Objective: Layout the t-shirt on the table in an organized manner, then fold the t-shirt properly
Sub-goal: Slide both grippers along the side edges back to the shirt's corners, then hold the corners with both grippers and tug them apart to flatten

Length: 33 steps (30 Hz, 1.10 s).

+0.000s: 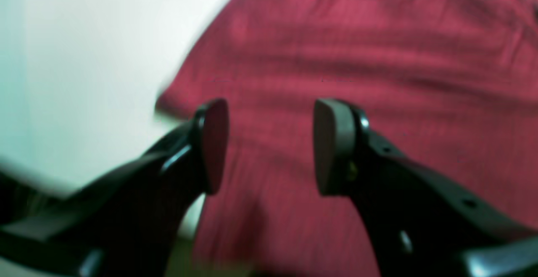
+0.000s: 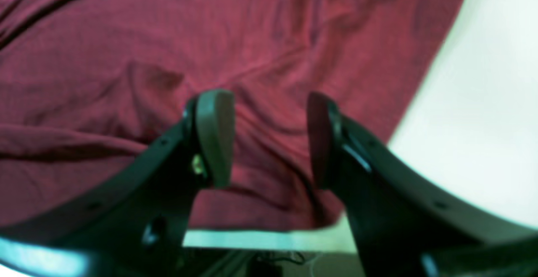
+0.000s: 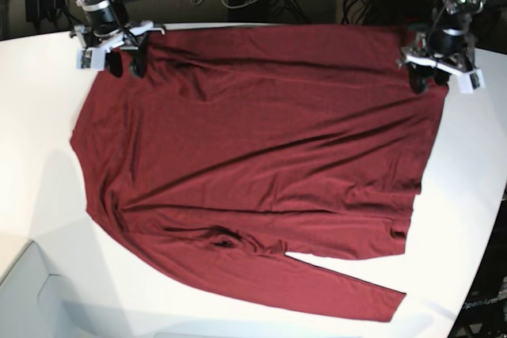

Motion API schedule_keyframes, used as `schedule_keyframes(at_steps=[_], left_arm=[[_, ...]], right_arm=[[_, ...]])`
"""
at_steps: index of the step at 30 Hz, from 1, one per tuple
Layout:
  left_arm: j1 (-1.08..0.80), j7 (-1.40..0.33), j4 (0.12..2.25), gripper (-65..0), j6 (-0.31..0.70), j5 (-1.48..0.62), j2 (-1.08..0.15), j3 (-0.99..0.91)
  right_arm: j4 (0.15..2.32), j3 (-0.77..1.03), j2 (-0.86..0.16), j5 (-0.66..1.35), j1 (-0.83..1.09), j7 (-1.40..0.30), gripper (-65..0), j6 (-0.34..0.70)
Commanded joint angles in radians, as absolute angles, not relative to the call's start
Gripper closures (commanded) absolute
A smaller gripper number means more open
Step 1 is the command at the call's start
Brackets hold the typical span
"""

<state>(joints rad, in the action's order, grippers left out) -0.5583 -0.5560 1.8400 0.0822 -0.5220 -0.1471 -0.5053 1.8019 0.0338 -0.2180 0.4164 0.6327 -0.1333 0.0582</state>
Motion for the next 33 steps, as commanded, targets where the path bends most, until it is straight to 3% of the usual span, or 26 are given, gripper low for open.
schedule_keyframes(at_steps=[1, 7, 13, 29, 33], left_arm=[[-0.584, -0.535, 1.86, -31.7, 0.085, -0.544, -0.16, -0.51], [-0.653, -0.532, 1.825, -31.9, 0.085, -0.555, -0.153, -0.51], [-0.65, -0.529, 1.781, -42.8, 0.082, -0.552, -0.151, -0.51], [-0.584, -0.535, 1.65, -42.5, 0.084, -0.55, -0.162, -0.498], [-0.581, -0.535, 1.65, -35.2, 0.084, -0.55, -0.174, -0.478]], right_arm=[[1.819, 0.041, -0.225, 0.42, 0.636, -0.104, -28.7, 0.064], [1.819, 0.039, -0.225, 0.42, 0.638, -0.104, -28.7, 0.065], [1.819, 0.036, -0.226, 0.42, 0.638, -0.104, -28.7, 0.065], [1.816, 0.038, -0.226, 0.42, 0.63, -0.104, -28.7, 0.065], [1.816, 0.038, -0.226, 0.42, 0.627, -0.104, -28.7, 0.065]])
